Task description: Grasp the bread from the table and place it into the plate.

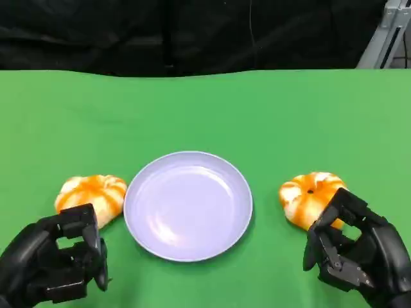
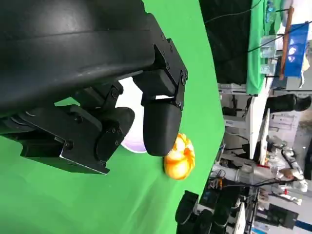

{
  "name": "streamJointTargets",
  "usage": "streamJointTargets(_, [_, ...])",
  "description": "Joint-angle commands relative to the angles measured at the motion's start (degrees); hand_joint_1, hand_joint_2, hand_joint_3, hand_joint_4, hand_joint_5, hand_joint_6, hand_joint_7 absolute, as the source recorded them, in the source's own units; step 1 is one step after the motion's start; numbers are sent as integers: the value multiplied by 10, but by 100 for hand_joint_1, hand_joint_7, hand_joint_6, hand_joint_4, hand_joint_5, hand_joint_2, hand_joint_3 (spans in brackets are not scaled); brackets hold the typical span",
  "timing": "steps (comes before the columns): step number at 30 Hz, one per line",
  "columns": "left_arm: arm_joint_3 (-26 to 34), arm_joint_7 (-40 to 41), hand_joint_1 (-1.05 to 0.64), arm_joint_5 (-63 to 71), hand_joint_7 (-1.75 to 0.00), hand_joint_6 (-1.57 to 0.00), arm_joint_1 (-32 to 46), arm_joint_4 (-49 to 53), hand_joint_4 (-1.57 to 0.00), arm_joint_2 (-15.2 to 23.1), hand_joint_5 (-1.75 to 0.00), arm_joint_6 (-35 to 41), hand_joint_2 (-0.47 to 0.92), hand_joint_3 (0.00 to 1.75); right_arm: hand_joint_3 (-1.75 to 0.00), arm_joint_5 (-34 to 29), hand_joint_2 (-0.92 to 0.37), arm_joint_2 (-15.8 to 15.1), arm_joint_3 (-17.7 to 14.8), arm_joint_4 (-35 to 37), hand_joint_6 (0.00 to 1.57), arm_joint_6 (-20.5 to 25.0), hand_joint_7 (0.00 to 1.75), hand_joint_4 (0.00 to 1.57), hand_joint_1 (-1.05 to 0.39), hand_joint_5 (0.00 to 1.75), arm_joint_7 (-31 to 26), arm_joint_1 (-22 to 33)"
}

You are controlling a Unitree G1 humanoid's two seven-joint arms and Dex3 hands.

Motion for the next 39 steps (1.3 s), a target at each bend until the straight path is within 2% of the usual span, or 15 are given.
streamJointTargets(1, [6, 7, 2, -5, -99, -66, 1, -8, -55, 2, -131, 3, 79, 73, -107, 5, -60, -5, -3, -3, 61, -3, 174, 83, -14, 175, -1, -2])
streamJointTargets(2, [5, 8, 0, 0, -89, -68, 2, -12, -53, 4, -125, 2, 82, 66, -107, 5, -60, -5, -3, -2, 61, -4, 174, 83, -14, 175, 0, -2])
streamJointTargets(3, [3, 9, -9, 4, -68, -66, 3, -14, -47, 5, -107, 0, 87, 48, -108, 5, -60, -5, -3, -1, 61, -4, 174, 83, -15, 175, 0, -2])
streamJointTargets(4, [2, 10, -13, 7, -59, -67, 3, -15, -46, 6, -99, -1, 90, 41, -108, 6, -60, -5, -3, -1, 61, -5, 174, 83, -15, 175, 1, -2])
streamJointTargets(6, [2, 11, -15, 8, -51, -67, 3, -16, -45, 6, -93, -2, 92, 35, -108, 6, -60, -5, -3, -1, 61, -5, 174, 83, -15, 175, 1, -2])
streamJointTargets(7, [-3, 37, -16, 57, -50, -67, 6, -27, -44, 15, -92, -33, 92, 34, -108, 5, -60, -6, -3, -2, 61, -3, 174, 83, -15, 175, 0, -3])
streamJointTargets(8, [-7, 60, -44, 98, -28, -45, 8, -36, -20, 21, -62, -60, 92, 36, -108, 4, -60, -7, -3, -3, 60, -2, 174, 83, -15, 175, -1, -3])
streamJointTargets(9, [-10, 79, -55, 132, -17, -38, 10, -41, -13, 26, -46, -81, 92, 38, -108, 4, -60, -7, -3, -2, 60, -2, 174, 82, -15, 175, 0, -4])
streamJointTargets(11, [-12, 105, -67, 168, -7, -31, 12, -44, -8, 29, -29, -100, 92, 40, -108, 6, -60, -7, -3, -3, 60, 0, 174, 82, -15, 175, 0, -4])
streamJointTargets(18, [-16, 144, -78, 219, -1, -25, 15, -37, -3, 40, -17, -134, 92, 48, -108, 2, -60, -7, -3, -3, 61, -2, 173, 83, -15, 175, -4, -3])
streamJointTargets(25, [-22, 179, -82, 265, -1, -26, 6, -19, -1, 52, -14, -162, 92, 51, -108, 4, -60, -7, -4, 1, 60, -7, 175, 82, -15, 175, 0, -4])
streamJointTargets(28, [-31, 220, -91, 342, 0, -24, -7, -28, 0, 69, -1, -151, 92, 40, -108, 1, -61, -9, -4, 3, 59, -12, 175, 82, -17, 175, 0, -4])
streamJointTargets(34, [-55, 272, -96, 431, -1, -27, -24, -35, 0, 83, 0, -130, 92, 29, -109, 0, -61, -8, -4, 5, 60, -12, 175, 83, -15, 175, 0, -6])
streamJointTargets(39, [-82, 327, -99, 521, -2, -30, -53, -8, -5, 109, -2, -136, 92, 22, -109, 2, -60, -7, -3, 7, 60, -13, 175, 82, -15, 175, 2, -8])
